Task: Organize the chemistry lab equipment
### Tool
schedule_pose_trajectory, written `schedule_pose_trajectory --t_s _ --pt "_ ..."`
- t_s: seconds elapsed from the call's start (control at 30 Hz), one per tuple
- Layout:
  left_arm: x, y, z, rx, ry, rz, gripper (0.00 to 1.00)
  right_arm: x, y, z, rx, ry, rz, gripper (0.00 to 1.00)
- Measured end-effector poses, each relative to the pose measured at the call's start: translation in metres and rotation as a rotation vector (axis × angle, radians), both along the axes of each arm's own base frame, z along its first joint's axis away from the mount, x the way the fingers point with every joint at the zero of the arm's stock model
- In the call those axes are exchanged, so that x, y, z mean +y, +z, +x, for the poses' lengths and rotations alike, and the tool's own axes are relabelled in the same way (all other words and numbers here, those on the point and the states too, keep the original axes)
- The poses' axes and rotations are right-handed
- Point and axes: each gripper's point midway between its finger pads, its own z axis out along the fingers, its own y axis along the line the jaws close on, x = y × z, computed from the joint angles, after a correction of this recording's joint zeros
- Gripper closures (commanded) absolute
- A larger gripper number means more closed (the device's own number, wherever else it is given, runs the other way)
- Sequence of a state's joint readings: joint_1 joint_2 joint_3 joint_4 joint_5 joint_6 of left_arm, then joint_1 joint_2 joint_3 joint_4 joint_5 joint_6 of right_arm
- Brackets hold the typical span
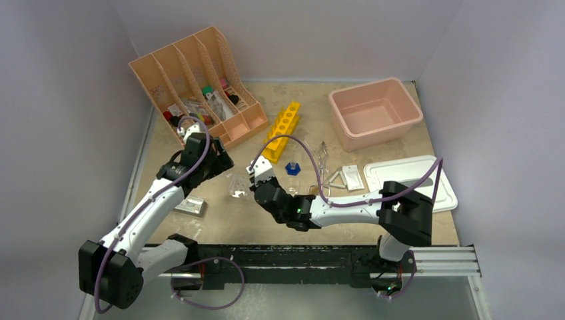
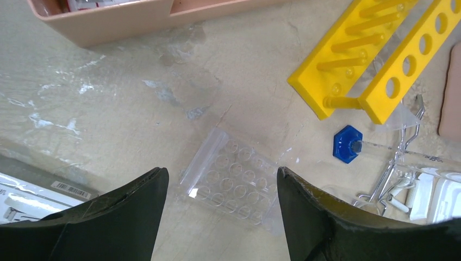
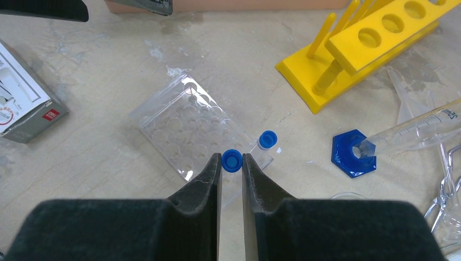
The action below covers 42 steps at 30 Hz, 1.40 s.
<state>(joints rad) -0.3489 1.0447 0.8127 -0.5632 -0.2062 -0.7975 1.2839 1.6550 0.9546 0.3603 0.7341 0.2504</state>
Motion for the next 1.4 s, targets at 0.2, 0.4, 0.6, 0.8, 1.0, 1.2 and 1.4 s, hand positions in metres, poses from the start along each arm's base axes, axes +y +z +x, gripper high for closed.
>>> schedule_pose_trajectory --t_s 0.2,0.4,0.6,0.8,1.0,1.2,1.4 --pt "-0.007 -0.004 0.003 -0.009 0.003 -0.045 0.29 -0.001 -0.006 0.001 -0.002 -0.007 -0.002 0.85" --pt "-0.010 0.005 0.013 -0.058 0.006 -0.065 0.29 0.000 -0.005 0.001 -0.006 -0.008 0.016 0.84" --pt "-0.011 0.001 0.013 -0.059 0.016 -0.076 0.29 -0.002 -0.012 0.003 -0.002 -0.014 0.003 0.84" --pt "-0.011 0.000 0.013 -0.058 0.022 -0.082 0.30 -0.004 -0.015 0.005 0.006 -0.025 0.007 0.84" --pt "-0.011 -0.003 0.012 -0.053 0.022 -0.081 0.30 -0.007 -0.020 0.005 0.014 -0.032 0.010 0.79" --pt "-0.011 -0.003 0.012 -0.054 0.023 -0.082 0.30 -0.007 -0.037 0.005 0.026 -0.036 -0.014 0.75" --pt "-0.010 -0.004 0.012 -0.053 0.023 -0.082 0.30 -0.009 -0.043 0.005 0.035 -0.043 -0.019 0.58"
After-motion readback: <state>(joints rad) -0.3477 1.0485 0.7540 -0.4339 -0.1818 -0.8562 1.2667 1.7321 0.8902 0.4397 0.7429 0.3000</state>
